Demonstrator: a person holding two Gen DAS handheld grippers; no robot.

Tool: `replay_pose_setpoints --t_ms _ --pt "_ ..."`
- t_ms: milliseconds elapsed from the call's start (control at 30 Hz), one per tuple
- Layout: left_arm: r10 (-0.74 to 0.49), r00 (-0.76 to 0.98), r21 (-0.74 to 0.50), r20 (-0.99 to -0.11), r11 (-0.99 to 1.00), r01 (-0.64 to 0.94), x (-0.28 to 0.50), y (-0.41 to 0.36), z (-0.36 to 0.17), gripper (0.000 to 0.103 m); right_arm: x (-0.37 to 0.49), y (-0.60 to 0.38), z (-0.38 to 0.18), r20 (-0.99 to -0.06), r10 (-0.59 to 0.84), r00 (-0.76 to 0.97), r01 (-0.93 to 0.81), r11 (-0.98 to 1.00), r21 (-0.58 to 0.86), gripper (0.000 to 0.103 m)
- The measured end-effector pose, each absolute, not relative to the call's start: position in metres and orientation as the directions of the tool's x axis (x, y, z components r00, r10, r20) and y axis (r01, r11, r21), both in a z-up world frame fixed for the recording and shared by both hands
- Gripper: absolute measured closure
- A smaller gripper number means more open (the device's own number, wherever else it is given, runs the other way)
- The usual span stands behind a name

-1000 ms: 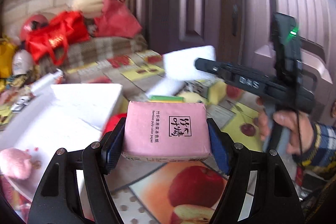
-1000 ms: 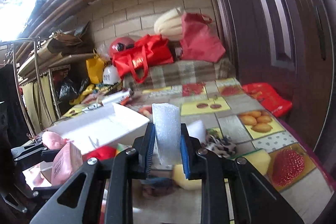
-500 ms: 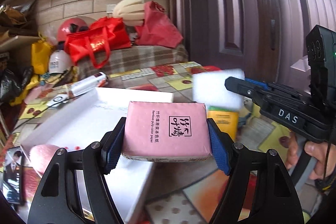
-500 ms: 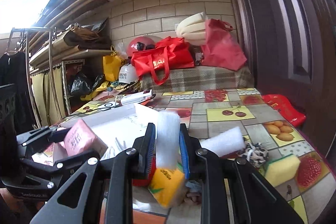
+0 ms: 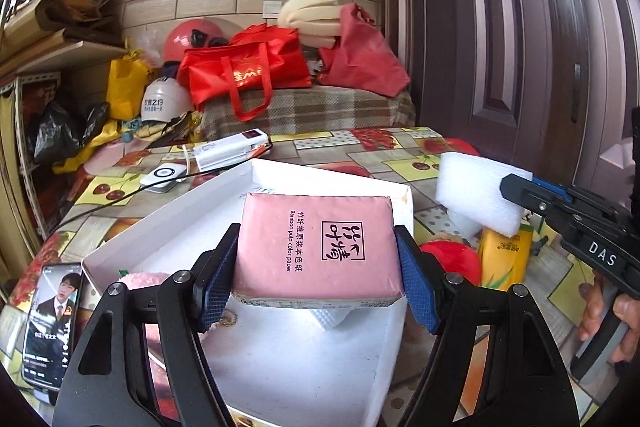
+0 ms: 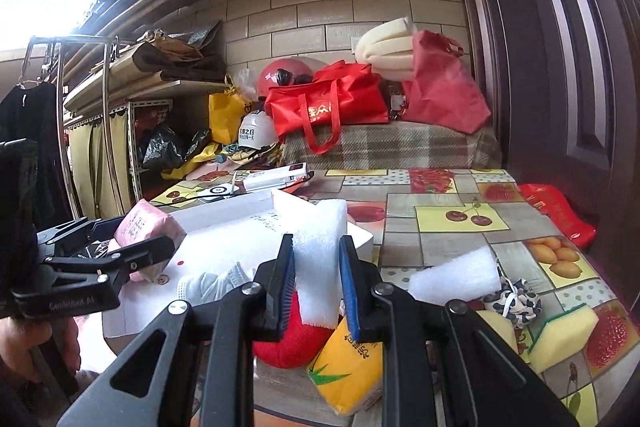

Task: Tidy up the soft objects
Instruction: 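Carry the tissue pack and foam block over the white box and release both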

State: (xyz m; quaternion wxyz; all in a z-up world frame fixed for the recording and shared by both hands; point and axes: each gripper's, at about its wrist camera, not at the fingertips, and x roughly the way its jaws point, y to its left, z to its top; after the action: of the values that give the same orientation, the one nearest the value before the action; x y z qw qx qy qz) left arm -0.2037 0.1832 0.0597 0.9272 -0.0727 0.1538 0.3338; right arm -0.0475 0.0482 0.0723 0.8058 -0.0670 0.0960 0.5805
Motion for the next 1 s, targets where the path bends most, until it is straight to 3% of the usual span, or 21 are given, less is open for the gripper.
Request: replay_pose_setpoints --t_ms 400,800,1000 --pt "0.64 0.699 -0.033 -0.32 0.73 -0.683 -0.211 0.189 0.06 0.029 -0.06 0.061 0.077 -0.201 0.934 0.295 -0.955 0.297 -0.021 0.083" --pt "0.729 0.611 0.007 -0.309 0.644 -0.765 -0.216 0.228 0.061 0.029 -0.084 0.112 0.069 -0.237 0.94 0.247 -0.969 0.231 -0.091 0.083" --pt "0.718 0.594 -0.016 -0.362 0.632 -0.775 -0.202 0.252 0.059 0.029 -0.089 0.142 0.068 -0.253 0.935 0.25 -0.968 0.237 -0.08 0.082"
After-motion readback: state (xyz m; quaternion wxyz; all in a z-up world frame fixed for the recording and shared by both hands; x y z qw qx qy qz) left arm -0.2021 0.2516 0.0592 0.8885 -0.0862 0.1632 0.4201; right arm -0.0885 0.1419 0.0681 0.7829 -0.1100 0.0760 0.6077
